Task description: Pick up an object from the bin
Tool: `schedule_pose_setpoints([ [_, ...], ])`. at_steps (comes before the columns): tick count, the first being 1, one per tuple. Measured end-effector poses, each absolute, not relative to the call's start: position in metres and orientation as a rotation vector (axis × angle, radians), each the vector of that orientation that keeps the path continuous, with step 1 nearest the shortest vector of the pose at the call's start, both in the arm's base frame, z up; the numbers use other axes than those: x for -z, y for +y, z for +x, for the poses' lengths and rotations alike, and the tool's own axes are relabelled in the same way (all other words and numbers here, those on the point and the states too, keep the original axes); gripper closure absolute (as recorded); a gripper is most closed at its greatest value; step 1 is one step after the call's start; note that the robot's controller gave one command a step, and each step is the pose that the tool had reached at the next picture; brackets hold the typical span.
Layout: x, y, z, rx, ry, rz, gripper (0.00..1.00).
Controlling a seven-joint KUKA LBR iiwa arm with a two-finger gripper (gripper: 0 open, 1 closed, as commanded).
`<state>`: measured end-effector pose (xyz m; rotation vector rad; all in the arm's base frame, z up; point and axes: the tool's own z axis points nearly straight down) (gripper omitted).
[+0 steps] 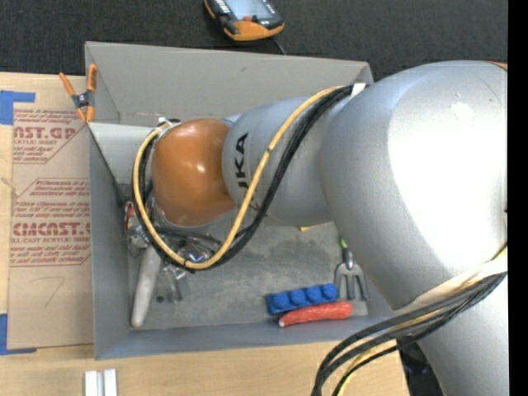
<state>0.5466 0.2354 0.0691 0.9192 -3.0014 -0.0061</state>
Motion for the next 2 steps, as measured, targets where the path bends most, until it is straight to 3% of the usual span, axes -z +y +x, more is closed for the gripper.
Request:
schedule_pose_setpoints([
  [1,-0.137,0.24,0.565,0.005,-3.033,0.841,0.0],
  [2,-0.099,0.23,0.534,0.008,-2.903,1.169,0.0],
])
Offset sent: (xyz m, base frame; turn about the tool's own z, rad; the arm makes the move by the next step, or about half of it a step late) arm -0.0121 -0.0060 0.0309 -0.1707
